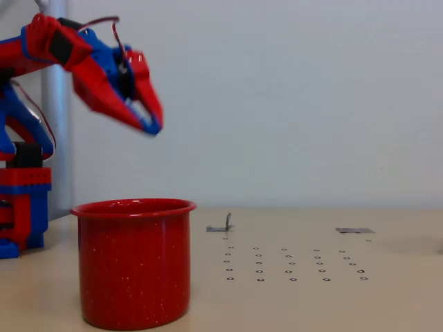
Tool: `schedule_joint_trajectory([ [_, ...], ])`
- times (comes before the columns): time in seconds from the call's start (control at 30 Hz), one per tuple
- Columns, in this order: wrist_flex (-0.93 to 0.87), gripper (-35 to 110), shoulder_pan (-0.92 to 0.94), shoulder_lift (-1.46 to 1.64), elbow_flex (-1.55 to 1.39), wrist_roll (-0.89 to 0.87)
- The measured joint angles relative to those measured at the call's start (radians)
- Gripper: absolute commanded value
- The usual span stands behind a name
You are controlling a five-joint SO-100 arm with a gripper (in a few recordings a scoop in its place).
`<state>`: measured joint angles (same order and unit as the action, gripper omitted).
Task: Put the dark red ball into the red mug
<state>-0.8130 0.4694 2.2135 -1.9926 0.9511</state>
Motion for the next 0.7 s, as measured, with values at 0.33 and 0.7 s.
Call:
schedule_joint_trajectory([
  [0.33,0.112,-2,-0.293,0.566,-0.601,-0.732],
  [0.7,-0.331,-2,-0.543,0.996,-0.923,-1.089],
])
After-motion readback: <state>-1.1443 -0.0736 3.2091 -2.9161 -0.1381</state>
